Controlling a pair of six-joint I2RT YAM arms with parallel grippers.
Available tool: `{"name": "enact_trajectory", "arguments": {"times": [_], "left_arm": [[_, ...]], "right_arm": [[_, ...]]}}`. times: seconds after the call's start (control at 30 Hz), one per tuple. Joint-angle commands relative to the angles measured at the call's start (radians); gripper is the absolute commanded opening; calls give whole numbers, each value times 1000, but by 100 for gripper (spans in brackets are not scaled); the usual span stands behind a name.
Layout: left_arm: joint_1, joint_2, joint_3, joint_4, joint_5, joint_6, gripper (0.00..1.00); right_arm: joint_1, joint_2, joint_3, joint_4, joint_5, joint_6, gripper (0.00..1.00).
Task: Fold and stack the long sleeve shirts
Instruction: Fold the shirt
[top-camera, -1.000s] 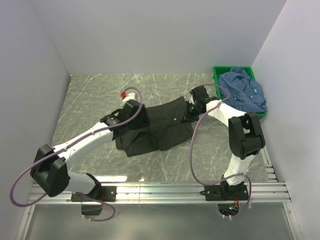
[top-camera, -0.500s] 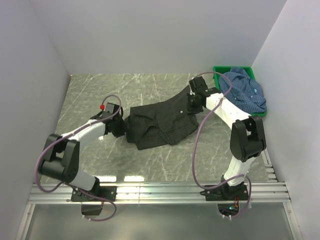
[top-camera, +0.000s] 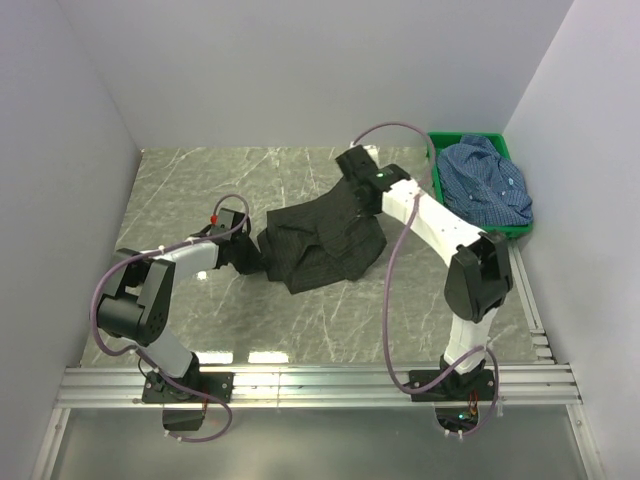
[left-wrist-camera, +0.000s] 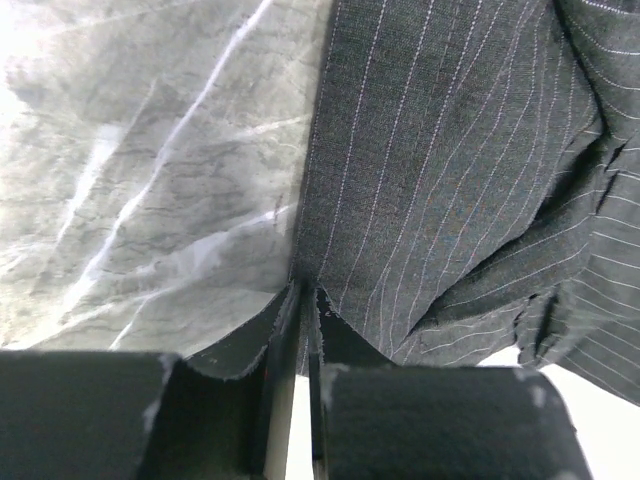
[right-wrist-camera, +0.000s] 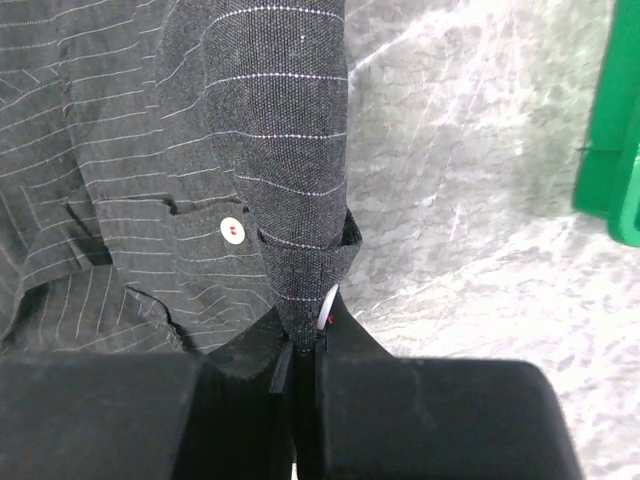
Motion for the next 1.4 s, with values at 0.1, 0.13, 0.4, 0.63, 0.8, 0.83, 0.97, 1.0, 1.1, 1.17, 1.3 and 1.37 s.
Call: {"name": "enact_trajectory", "arguments": {"times": [0.1, 0.13, 0.4, 0.63, 0.8, 0.83, 0.97, 1.0, 1.1, 1.17, 1.3, 1.37], "left_arm": [[0, 0, -37, 37, 29, -20, 14], [0, 0, -37, 42, 37, -23, 14], [-2, -23, -71, 51, 37, -37, 13], [-2, -26, -96, 69, 49, -60, 13], [-2, -27, -112, 86, 50, -72, 11], [-2, -29, -114, 86, 52, -72, 11], [-2, -35, -120, 88, 49, -75, 10], [-2, -36, -122, 86, 47, -77, 10], [-2, -40, -123, 88, 46, -80, 9], [-2, -41, -126, 86, 46, -80, 8], [-2, -44, -129, 85, 41, -81, 7], [-2, -44, -134, 86, 43, -80, 6]], "right_arm": [[148, 90, 95, -81, 230, 10, 0], [168, 105, 106, -87, 237, 13, 0], [303, 297, 303, -145, 233, 21, 0], [377, 374, 321, -96, 151, -5, 3], [392, 400, 290, -61, 93, -10, 10], [394, 395, 287, -56, 84, -8, 13], [394, 363, 283, -18, 29, 4, 25], [395, 355, 286, -12, 14, 10, 26], [391, 332, 289, 14, -43, 28, 36], [385, 334, 300, 19, -88, 42, 41], [374, 349, 313, 20, -114, 85, 40], [368, 349, 307, 34, -117, 96, 34]]}}
